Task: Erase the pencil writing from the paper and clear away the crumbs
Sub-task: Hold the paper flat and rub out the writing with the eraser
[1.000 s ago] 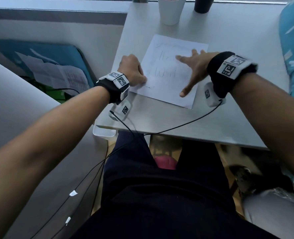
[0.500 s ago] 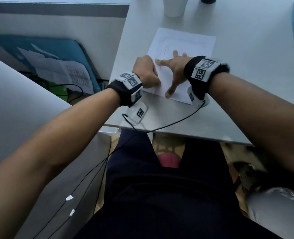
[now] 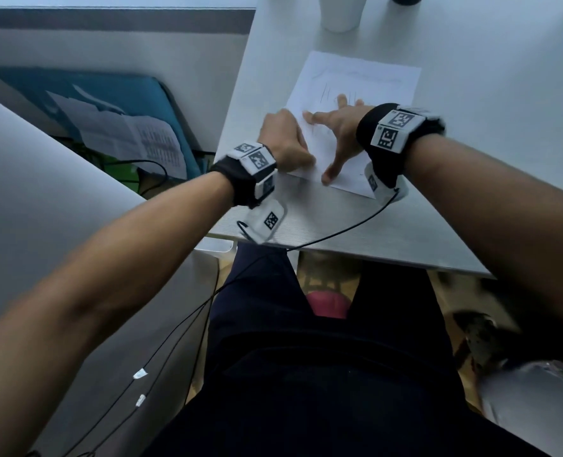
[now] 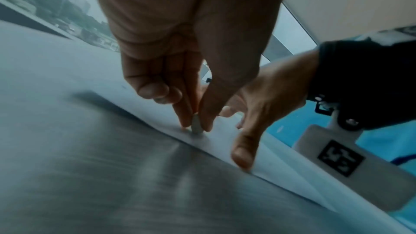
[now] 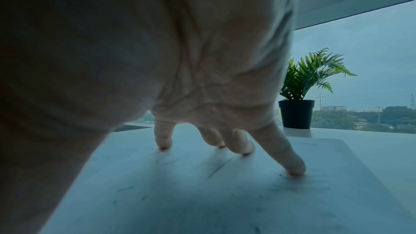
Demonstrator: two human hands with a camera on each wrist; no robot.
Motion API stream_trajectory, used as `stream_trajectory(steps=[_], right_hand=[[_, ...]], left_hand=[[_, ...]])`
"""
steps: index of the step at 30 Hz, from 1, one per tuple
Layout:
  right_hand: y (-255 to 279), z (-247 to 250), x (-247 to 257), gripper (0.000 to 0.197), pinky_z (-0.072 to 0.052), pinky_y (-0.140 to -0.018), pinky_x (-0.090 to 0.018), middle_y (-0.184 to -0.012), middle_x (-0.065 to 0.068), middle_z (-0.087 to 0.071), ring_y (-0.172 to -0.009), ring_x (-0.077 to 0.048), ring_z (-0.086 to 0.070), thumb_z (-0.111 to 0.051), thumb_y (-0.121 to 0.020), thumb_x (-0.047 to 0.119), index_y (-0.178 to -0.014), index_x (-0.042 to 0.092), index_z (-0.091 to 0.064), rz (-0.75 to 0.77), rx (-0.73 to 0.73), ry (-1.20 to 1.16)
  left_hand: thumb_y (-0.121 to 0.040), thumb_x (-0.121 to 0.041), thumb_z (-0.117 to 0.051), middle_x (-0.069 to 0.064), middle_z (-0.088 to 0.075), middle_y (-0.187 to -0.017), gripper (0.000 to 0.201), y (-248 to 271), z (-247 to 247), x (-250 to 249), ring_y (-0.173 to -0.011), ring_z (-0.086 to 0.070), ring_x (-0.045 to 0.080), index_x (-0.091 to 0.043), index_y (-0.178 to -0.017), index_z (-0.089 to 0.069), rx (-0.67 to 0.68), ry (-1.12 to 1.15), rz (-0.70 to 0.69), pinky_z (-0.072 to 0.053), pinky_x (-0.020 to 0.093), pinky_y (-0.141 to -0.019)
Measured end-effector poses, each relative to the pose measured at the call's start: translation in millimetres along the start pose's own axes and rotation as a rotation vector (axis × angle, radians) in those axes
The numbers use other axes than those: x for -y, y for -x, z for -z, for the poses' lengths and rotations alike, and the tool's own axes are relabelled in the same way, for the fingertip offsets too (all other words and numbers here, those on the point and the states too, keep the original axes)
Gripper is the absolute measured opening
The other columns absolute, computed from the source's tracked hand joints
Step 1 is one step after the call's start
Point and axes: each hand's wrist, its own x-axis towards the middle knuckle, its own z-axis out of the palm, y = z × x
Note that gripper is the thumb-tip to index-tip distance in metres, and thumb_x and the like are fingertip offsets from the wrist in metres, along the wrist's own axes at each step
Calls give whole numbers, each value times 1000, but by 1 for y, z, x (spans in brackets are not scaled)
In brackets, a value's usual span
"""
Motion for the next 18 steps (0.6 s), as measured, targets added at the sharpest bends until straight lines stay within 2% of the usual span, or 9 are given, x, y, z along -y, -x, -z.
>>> stream_trajectory(steps=[2,5,7,10,12,15,18], right_hand=[[1,0,-1,149,-18,-112,-68,-161,-13,18,-146,-48,1,-86,-30,70,-144,58,8,-2,10,-13],[1,2,2,148,-20,-110,-70,-161,-14,16,-145,-50,0,-86,-31,69,-145,58,7,-5,13,-7],[1,3,2,148,-20,-110,-70,-161,-14,16,-145,-51,0,-86,-31,70,-145,58,7,-7,11,-7],[0,1,0,151,-20,-111,-69,-161,-15,17,-146,-49,2,-84,-28,73,-145,56,9,-10,3,3],[-1,-1,0,152,-18,-112,-68,-160,-16,18,-146,-49,3,-84,-27,73,-145,56,10,4,-1,0],[0,-1,-1,150,-19,-112,-69,-160,-16,19,-145,-50,2,-85,-30,72,-145,56,10,-1,9,-2],[1,1,1,148,-19,-111,-70,-160,-16,18,-145,-52,1,-85,-32,71,-146,57,8,-1,3,-3]], left_hand=[[-61,-17,-79,1,-72,-66,11,-5,10,16,-65,-69,11,-9,-68,-77,-45,-42,65,-59,24,-60],[-58,-21,-82,2,-73,-69,17,-15,31,33,-67,-70,12,-11,-71,-77,-116,-119,128,-58,25,-64],[-62,-22,-83,3,-73,-70,16,-15,29,24,-67,-69,11,-10,-71,-78,-120,-75,72,-58,25,-65],[-65,-23,-85,0,-73,-70,16,-4,10,-6,-67,-68,9,-10,-71,-78,-30,-20,-46,-58,24,-68],[-64,-21,-83,3,-73,-71,17,-3,-1,-10,-69,-70,12,-9,-73,-77,-5,-44,-55,-60,27,-68],[-62,-18,-73,9,-71,-75,18,-15,8,8,-71,-70,22,-6,-75,-74,-47,-145,19,-61,32,-64],[-64,-14,-73,10,-72,-81,19,-27,29,30,-76,-71,25,-9,-82,-75,-136,-238,87,-60,31,-69]])
